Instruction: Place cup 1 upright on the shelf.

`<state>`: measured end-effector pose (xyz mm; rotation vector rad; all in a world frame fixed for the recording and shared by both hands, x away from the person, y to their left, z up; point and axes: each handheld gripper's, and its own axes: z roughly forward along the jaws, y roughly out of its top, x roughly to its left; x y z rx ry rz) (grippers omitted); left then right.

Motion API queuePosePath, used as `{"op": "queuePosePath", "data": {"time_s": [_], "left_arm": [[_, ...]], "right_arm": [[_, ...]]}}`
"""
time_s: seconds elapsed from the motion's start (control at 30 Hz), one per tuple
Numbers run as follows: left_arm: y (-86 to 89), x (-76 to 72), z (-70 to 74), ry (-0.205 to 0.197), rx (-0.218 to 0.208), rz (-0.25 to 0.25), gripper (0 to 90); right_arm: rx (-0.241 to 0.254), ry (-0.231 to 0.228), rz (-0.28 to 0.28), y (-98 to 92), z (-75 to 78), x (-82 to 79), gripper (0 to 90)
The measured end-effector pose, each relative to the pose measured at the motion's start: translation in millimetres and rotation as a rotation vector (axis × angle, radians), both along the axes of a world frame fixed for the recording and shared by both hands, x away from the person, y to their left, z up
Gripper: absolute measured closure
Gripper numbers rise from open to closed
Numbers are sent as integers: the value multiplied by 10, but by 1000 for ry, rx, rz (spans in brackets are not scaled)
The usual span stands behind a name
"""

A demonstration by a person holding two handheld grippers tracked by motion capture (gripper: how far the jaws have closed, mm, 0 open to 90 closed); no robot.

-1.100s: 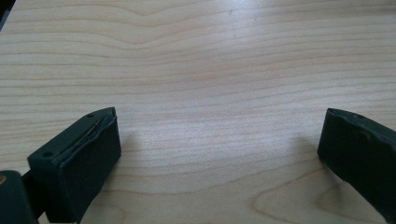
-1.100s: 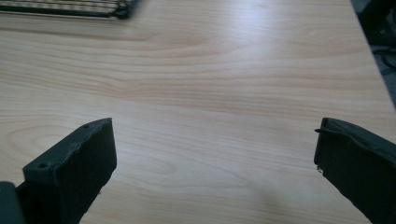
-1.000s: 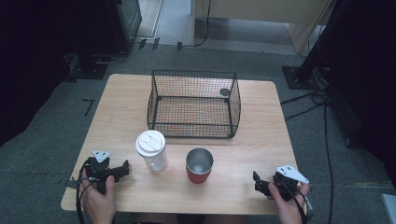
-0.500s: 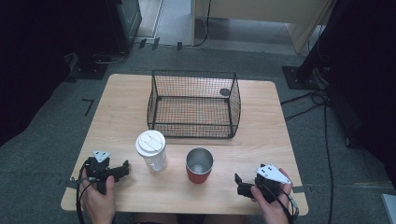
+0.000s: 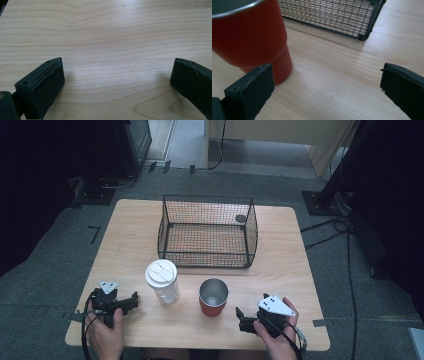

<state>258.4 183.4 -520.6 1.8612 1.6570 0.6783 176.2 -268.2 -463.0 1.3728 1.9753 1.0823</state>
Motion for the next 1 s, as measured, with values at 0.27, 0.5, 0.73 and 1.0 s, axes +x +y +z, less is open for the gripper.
{"op": "queuePosePath", "data": {"time_s": [0.27, 0.5, 0.73, 1.0], "left_arm": [[0, 0, 0, 0, -1, 0, 1], [0, 0, 0, 0, -1, 0, 1], [0, 0, 0, 0, -1, 0, 1], [0, 0, 0, 0, -1, 0, 1]], "right_arm": [[0, -1, 45, 149, 31, 16, 0], [10, -3, 76, 246, 54, 31, 0], [17, -13, 124, 397, 88, 33, 0], [32, -23, 153, 506, 127, 47, 0]]}}
